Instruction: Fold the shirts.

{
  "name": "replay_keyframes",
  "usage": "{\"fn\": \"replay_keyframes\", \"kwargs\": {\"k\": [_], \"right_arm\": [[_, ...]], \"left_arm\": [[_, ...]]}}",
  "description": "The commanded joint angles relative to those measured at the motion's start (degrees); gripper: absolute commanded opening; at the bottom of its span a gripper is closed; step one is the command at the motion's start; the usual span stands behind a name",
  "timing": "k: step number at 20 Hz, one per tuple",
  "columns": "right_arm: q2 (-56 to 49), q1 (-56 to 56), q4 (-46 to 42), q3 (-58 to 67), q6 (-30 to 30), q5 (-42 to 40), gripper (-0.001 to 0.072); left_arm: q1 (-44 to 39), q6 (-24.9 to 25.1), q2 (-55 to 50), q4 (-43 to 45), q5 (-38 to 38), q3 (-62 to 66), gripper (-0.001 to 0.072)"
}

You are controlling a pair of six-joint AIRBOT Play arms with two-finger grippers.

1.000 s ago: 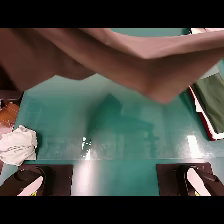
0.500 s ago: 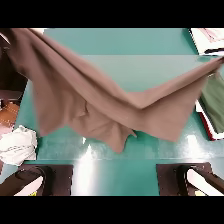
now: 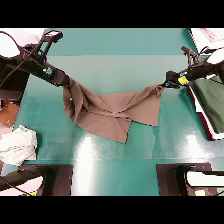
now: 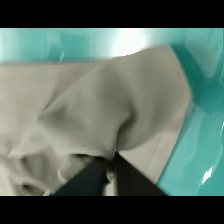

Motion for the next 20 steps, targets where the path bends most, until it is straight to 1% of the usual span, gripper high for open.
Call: {"fn": "replay_keyframes", "kwargs": {"k": [1, 2, 4, 5, 9, 13, 14, 16, 18, 20], "right_arm": [[-1.81, -2.69, 0.04, 0.59, -2.10, -2.47, 0.0449], [-1.64, -4.59, 0.04, 1.51, -2.47, 0.74, 0.0497], [-0.48, -7.89, 0.09, 1.62, -4.39, 6.21, 0.0493], [0.94, -9.44, 0.07, -0.11, -5.31, 7.56, 0.0492], [8.07, -13.49, 0.57, -16.17, -5.33, 7.48, 0.0492], [12.07, -13.00, 10.25, -33.38, -8.90, 3.52, 0.0491], [12.33, -11.91, 11.06, -36.17, -9.27, 1.55, 0.0490], [12.26, -9.01, 11.02, -39.63, -9.25, -2.80, 0.0449], [12.26, -6.08, 11.02, -41.35, -9.18, -6.97, 0.0449], [12.26, -4.00, 11.02, -41.55, -9.03, -8.76, 0.0449]], "left_arm": [[0.00, 0.48, -1.27, 1.57, 3.45, -1.03, 0.0027], [0.00, 0.48, -1.27, 2.54, 3.23, -1.03, 0.0027], [0.00, 0.46, -1.29, 3.87, 2.60, -1.05, 0.0027], [0.00, 0.44, -1.27, 3.87, 2.60, -1.05, 0.0027], [0.00, 0.26, -1.29, 3.82, 2.73, -1.05, 0.0027], [0.00, 0.02, -1.29, 3.52, 2.84, -1.05, 0.0027], [0.00, 0.02, -1.29, 3.41, 2.84, -1.05, 0.0027], [0.00, 0.02, -1.29, 3.37, 2.80, -1.05, 0.0027], [0.00, 0.02, -1.29, 3.39, 2.69, -1.05, 0.0027], [0.00, 0.04, -1.29, 3.39, 2.67, -1.05, 0.0027]]}}
